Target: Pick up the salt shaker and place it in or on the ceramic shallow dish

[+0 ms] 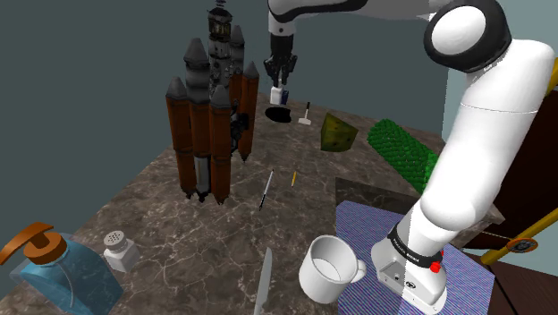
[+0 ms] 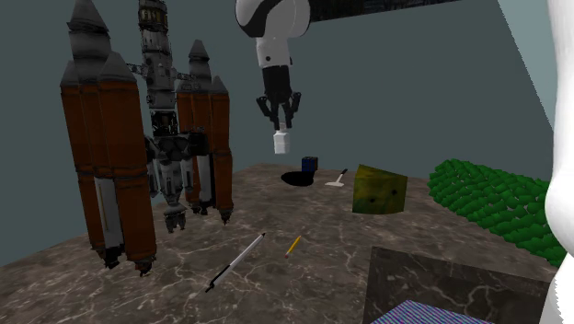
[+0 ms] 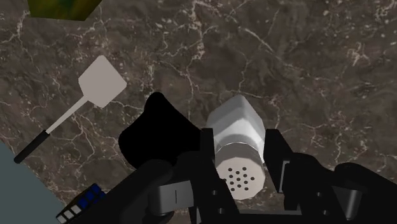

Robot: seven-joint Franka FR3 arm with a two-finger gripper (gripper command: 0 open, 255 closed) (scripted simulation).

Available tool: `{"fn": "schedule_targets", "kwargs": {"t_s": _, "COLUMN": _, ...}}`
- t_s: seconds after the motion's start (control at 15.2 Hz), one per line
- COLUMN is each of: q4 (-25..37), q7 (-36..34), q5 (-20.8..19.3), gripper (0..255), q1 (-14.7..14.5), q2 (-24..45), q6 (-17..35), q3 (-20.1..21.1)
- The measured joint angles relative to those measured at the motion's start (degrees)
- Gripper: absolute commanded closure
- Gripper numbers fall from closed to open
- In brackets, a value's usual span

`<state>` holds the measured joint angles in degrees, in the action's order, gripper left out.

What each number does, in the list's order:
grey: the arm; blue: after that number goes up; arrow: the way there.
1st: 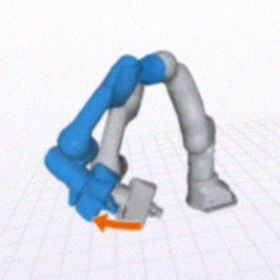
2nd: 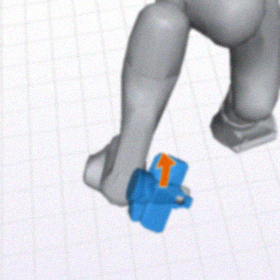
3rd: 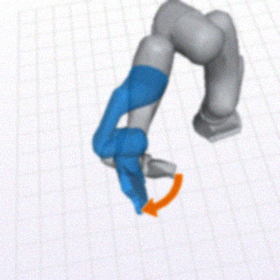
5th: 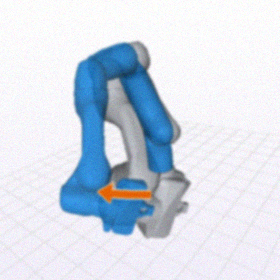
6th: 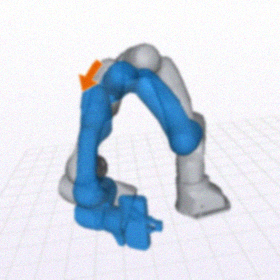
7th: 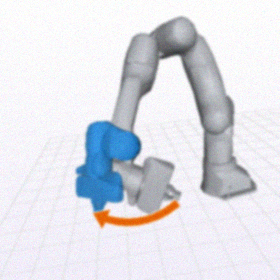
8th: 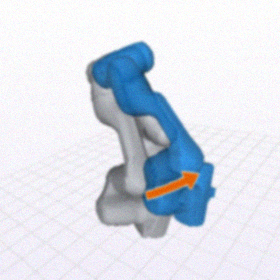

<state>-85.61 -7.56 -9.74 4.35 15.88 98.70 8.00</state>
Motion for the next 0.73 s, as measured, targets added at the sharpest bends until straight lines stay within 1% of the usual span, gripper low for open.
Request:
{"fn": "schedule_targets", "kwargs": {"t_s": 0.07, "q4": 2.33, "q7": 1.06, "q5": -0.07, "gripper": 255, "q1": 0.50, "q2": 1.33, "q6": -0.90, "q3": -0.36}}
{"fn": "schedule_targets", "kwargs": {"t_s": 0.13, "q4": 6.10, "q7": 2.00, "q5": -0.24, "gripper": 255, "q1": 0.81, "q2": 3.44, "q6": -2.45, "q3": -0.68}}
{"fn": "schedule_targets", "kwargs": {"t_s": 0.2, "q4": 7.33, "q7": 2.87, "q5": -0.29, "gripper": 255, "q1": 1.30, "q2": 4.34, "q6": -2.66, "q3": -0.98}}
{"fn": "schedule_targets", "kwargs": {"t_s": 0.4, "q4": 15.65, "q7": 6.35, "q5": -0.43, "gripper": 255, "q1": 3.03, "q2": 9.24, "q6": -5.60, "q3": -2.06}}
{"fn": "schedule_targets", "kwargs": {"t_s": 0.46, "q4": 19.06, "q7": 7.51, "q5": -0.47, "gripper": 255, "q1": 3.56, "q2": 11.14, "q6": -6.96, "q3": -2.39}}
{"fn": "schedule_targets", "kwargs": {"t_s": 0.53, "q4": 23.88, "q7": 8.57, "q5": -0.59, "gripper": 255, "q1": 3.85, "q2": 13.91, "q6": -8.86, "q3": -2.69}}
{"fn": "schedule_targets", "kwargs": {"t_s": 0.59, "q4": 30.92, "q7": 10.00, "q5": -0.70, "gripper": 255, "q1": 4.20, "q2": 17.72, "q6": -11.85, "q3": -3.08}}
{"fn": "schedule_targets", "kwargs": {"t_s": 0.66, "q4": 34.83, "q7": 11.13, "q5": -0.75, "gripper": 255, "q1": 4.74, "q2": 20.35, "q6": -13.02, "q3": -3.39}}
{"fn": "schedule_targets", "kwargs": {"t_s": 0.73, "q4": 35.24, "q7": 11.48, "q5": -0.75, "gripper": 255, "q1": 5.02, "q2": 20.92, "q6": -12.89, "q3": -3.49}}
